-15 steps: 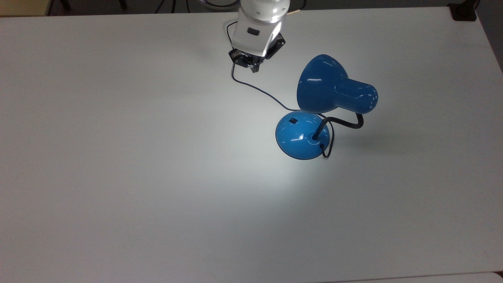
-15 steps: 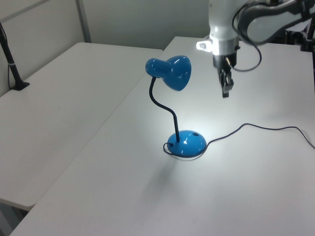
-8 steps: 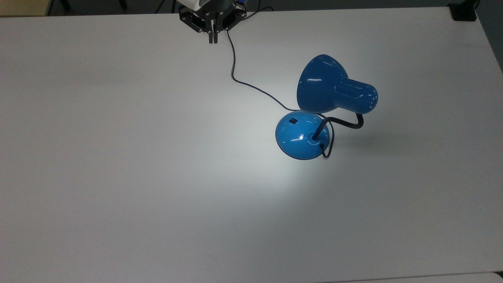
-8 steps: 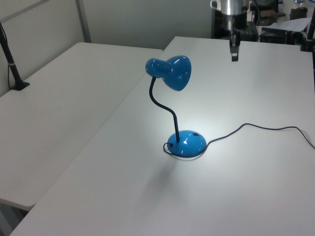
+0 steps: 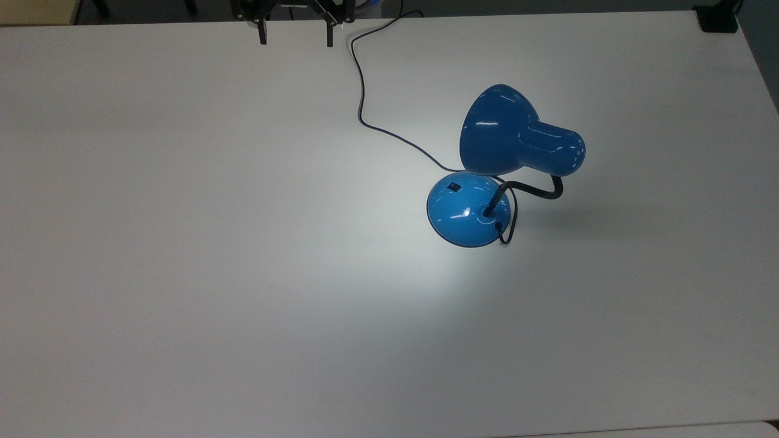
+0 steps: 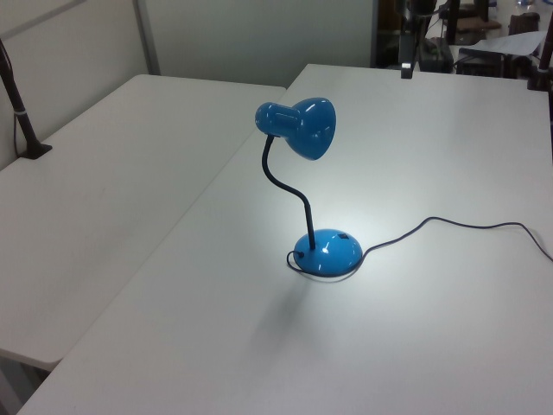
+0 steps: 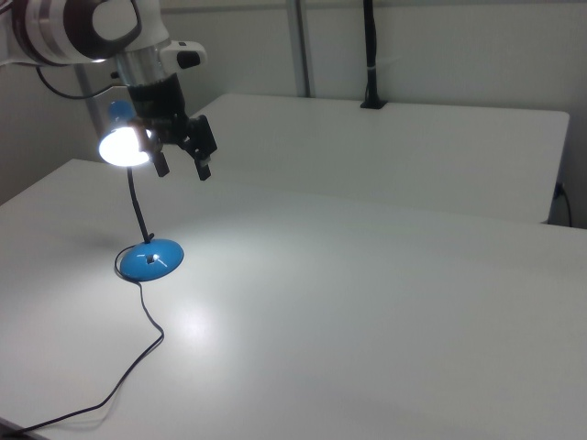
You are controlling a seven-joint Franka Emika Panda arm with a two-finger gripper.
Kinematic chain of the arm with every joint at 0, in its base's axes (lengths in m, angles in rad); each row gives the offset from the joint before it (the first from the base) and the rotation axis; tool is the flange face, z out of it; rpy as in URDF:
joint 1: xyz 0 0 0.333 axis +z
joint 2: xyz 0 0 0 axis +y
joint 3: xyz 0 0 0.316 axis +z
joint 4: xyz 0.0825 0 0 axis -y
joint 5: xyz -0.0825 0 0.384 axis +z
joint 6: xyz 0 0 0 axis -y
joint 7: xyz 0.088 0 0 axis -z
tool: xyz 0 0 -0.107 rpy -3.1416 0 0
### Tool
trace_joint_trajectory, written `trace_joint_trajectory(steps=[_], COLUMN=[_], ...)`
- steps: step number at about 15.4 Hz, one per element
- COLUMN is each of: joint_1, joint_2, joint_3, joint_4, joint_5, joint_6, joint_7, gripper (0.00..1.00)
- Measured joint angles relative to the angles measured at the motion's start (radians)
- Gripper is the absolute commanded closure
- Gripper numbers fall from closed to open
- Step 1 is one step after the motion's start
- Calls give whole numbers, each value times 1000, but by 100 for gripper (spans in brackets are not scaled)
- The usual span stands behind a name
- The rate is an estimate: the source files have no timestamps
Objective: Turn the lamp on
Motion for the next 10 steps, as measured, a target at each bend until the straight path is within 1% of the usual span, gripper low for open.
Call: trace_joint_trajectory(steps=[2,3,7,9,10], joint_1=[5,17,126,164,175], joint_2=[-2,-3,-3,-3,-3], joint_3=[-13,-30,-141,-179,-188], joint_4=[6,8,8,8,8], joint_5=[0,0,1,1,1], joint_6=[0,0,0,0,0], joint_7=[43,52,67,71,72], gripper=[0,0,0,0,0])
